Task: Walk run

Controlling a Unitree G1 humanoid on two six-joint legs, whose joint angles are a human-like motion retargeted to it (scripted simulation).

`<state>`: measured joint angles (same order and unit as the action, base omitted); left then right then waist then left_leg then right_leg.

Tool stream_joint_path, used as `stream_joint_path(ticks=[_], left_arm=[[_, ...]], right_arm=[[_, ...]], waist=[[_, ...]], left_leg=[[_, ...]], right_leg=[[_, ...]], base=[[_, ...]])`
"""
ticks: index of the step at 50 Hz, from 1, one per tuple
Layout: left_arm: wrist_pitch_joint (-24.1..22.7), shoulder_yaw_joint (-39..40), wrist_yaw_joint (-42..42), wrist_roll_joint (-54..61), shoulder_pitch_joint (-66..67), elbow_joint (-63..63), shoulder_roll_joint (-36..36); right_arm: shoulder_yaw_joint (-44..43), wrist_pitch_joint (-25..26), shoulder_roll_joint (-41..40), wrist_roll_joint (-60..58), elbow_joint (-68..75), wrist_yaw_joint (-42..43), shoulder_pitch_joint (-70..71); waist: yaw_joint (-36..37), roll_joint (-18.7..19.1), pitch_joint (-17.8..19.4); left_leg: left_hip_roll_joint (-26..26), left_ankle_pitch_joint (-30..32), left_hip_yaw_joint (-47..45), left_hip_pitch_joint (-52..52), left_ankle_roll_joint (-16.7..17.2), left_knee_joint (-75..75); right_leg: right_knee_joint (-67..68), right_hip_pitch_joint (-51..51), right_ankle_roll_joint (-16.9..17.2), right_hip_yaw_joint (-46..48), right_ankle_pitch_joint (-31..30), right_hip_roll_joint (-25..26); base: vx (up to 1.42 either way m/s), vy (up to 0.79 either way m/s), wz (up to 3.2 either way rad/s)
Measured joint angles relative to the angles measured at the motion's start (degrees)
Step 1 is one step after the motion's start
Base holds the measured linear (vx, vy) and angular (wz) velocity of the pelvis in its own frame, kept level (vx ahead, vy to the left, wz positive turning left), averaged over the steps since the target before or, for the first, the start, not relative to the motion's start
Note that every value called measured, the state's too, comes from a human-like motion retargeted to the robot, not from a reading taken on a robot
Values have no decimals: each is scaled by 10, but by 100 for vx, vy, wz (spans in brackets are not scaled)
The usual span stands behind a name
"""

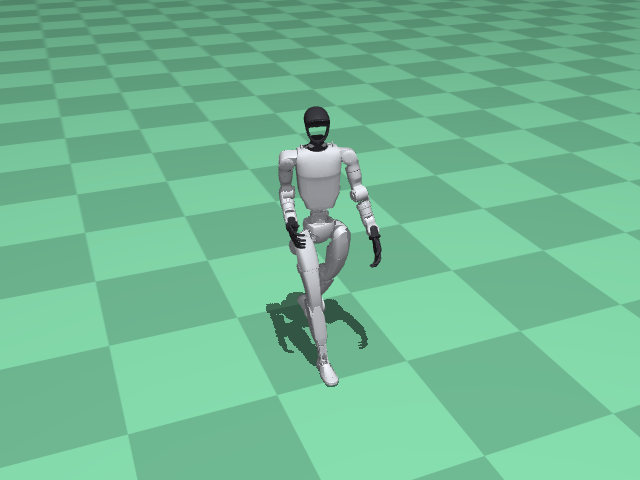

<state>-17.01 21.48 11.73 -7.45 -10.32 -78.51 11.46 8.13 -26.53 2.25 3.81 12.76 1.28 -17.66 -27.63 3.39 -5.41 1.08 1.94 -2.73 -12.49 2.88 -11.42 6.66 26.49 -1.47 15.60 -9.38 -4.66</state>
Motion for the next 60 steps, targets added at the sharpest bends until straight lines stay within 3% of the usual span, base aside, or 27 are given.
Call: stream_joint_path(ticks=[4,7,10,13,17,23,25,28,32,33,35,37,39,40,42,44,49,54,58,60], left_arm=[[47,15,-12,-70,76,-72,-27],[84,13,5,-91,126,-129,-30],[113,1,44,-121,184,-146,-42],[108,13,48,-156,244,-142,-65],[105,34,37,-177,301,-161,-84],[154,62,63,-162,327,-189,-101],[147,68,73,-154,323,-189,-101],[119,69,61,-145,308,-189,-98],[91,74,25,-141,276,-169,-89],[83,75,13,-139,268,-165,-84],[69,72,-8,-119,250,-162,-74],[61,65,-17,-79,223,-167,-58],[65,55,-15,-41,182,-172,-39],[70,51,-13,-26,157,-173,-29],[73,55,-17,-10,117,-157,-16],[70,55,-19,5,74,-135,-11],[38,23,0,36,0,-41,-6],[16,2,29,42,-43,41,6],[-2,-9,23,46,-48,65,8],[-7,-14,22,42,-38,61,2]], right_arm=[[-2,14,-3,11,13,-1,3],[7,20,4,4,13,6,19],[6,18,9,0,13,14,40],[10,13,18,8,8,8,60],[15,8,32,20,-2,2,85],[11,6,50,7,-8,10,102],[11,4,47,0,-5,16,98],[16,0,35,0,0,18,75],[23,3,11,7,13,9,37],[23,4,5,6,16,5,27],[26,5,-5,-5,21,-3,9],[44,5,-10,-20,27,-2,2],[59,9,-8,-35,29,5,9],[62,10,-6,-41,30,6,17],[62,7,-3,-48,26,0,28],[54,5,1,-49,21,-7,38],[31,2,8,-27,2,-13,32],[15,9,0,-18,-5,-3,22],[0,18,-9,-36,-13,18,10],[-9,19,-10,-43,-18,21,2]], waist=[[21,-13,-2],[35,-44,-4],[48,-53,-1],[94,-71,6],[141,-77,22],[174,-63,46],[180,-67,45],[187,-75,40],[223,-81,23],[235,-84,15],[241,-92,-3],[221,-85,-5],[196,-90,8],[189,-93,14],[207,-47,11],[212,-28,13],[135,-5,14],[91,-27,26],[82,-24,36],[76,-18,35]], left_leg=[[-7,204,-17,46,50,-172],[-7,257,-58,109,28,-310],[-24,172,-81,183,8,-383],[-8,95,-106,251,-7,-380],[14,31,-117,323,-35,-259],[53,-19,-103,370,-106,6],[86,-39,-78,376,-103,88],[96,-55,-109,365,-87,125],[73,-15,-164,348,-123,76],[79,9,-128,343,-128,77],[88,3,-65,339,-151,61],[73,-22,-40,330,-150,30],[81,-53,-74,288,-159,14],[87,-66,-88,265,-164,15],[32,-75,-71,241,-146,36],[15,-87,-80,222,-139,40],[22,-109,-43,168,-130,56],[58,-142,-17,98,-123,64],[51,-166,-11,39,-100,70],[40,-172,-4,22,-85,63]], right_leg=[[30,-52,-23,-34,39,5],[8,-105,-26,-39,54,-2],[-8,-142,-28,-60,68,15],[-24,-173,-32,-67,70,24],[-31,-209,-45,-82,86,54],[-37,-278,-63,-91,128,105],[-40,-299,-64,-82,133,108],[-30,-328,-61,-79,124,113],[2,-354,-36,-72,47,109],[16,-357,-26,-59,4,102],[63,-350,3,-44,-104,86],[171,-312,29,-79,-194,104],[350,-248,47,-87,-206,96],[425,-219,57,-90,-206,91],[399,-185,29,-77,-196,121],[406,-140,0,-67,-135,115],[315,-40,13,-33,2,61],[86,-5,38,-30,19,-17],[-56,21,47,-101,29,-15],[-68,19,58,-72,29,-27]], base=[[91,-41,-19],[94,-45,-45],[73,-27,-37],[72,-23,-124],[66,-16,-100],[70,-10,-27],[85,-11,3],[92,-9,1],[98,-10,-60],[100,-10,-88],[109,-7,-54],[123,-5,5],[83,-6,46],[62,-5,-15],[72,-3,-96],[77,-1,-42],[79,-4,123],[76,-15,70],[86,-27,30],[77,-30,35]])
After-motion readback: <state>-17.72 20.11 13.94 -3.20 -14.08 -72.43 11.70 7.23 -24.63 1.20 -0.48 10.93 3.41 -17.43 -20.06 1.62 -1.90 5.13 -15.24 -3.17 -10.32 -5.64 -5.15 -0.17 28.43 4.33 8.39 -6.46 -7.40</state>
